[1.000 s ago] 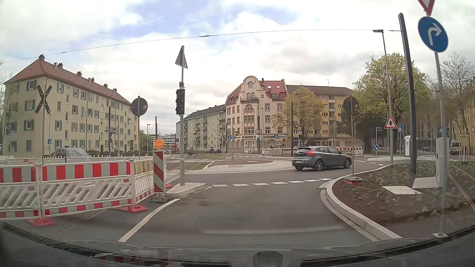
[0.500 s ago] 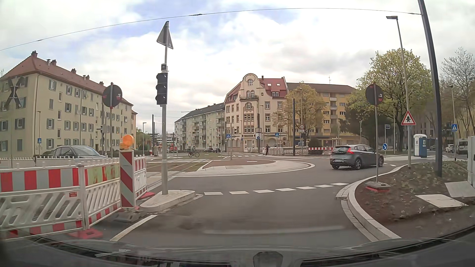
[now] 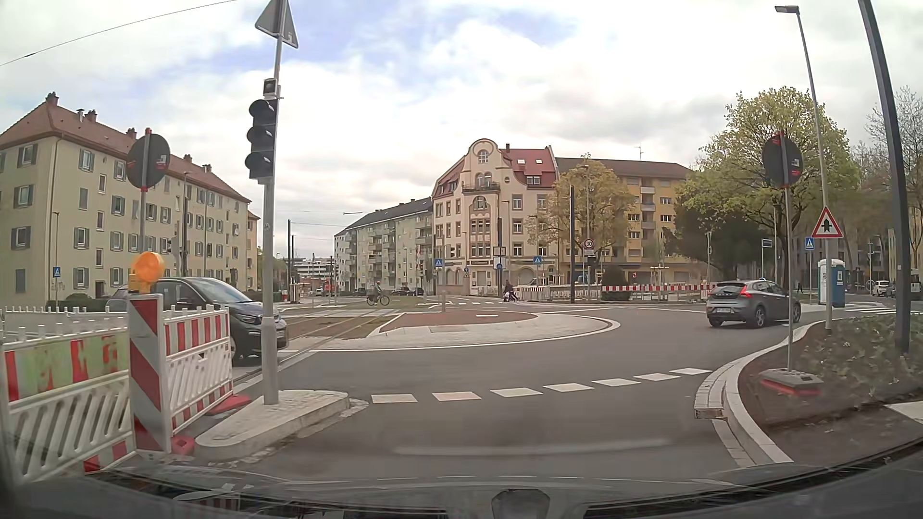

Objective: Follow the waypoints while adhering to traffic rules and regulations

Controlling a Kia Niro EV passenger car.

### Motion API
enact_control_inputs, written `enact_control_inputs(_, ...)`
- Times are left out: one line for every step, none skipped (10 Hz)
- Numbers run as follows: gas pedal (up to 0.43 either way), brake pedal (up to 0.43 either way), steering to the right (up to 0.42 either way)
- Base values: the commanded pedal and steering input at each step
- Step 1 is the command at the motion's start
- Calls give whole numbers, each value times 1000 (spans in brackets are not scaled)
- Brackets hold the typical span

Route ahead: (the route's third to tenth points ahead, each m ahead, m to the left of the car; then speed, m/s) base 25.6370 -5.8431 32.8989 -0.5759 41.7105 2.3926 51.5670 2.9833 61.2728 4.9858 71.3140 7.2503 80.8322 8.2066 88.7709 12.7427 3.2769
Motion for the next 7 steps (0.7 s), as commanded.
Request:
enact_control_inputs(0, 220, 28)
enact_control_inputs(0, 213, 37)
enact_control_inputs(0, 207, 44)
enact_control_inputs(0, 171, 51)
enact_control_inputs(0, 128, 56)
enact_control_inputs(0, 122, 59)
enact_control_inputs(0, 116, 63)
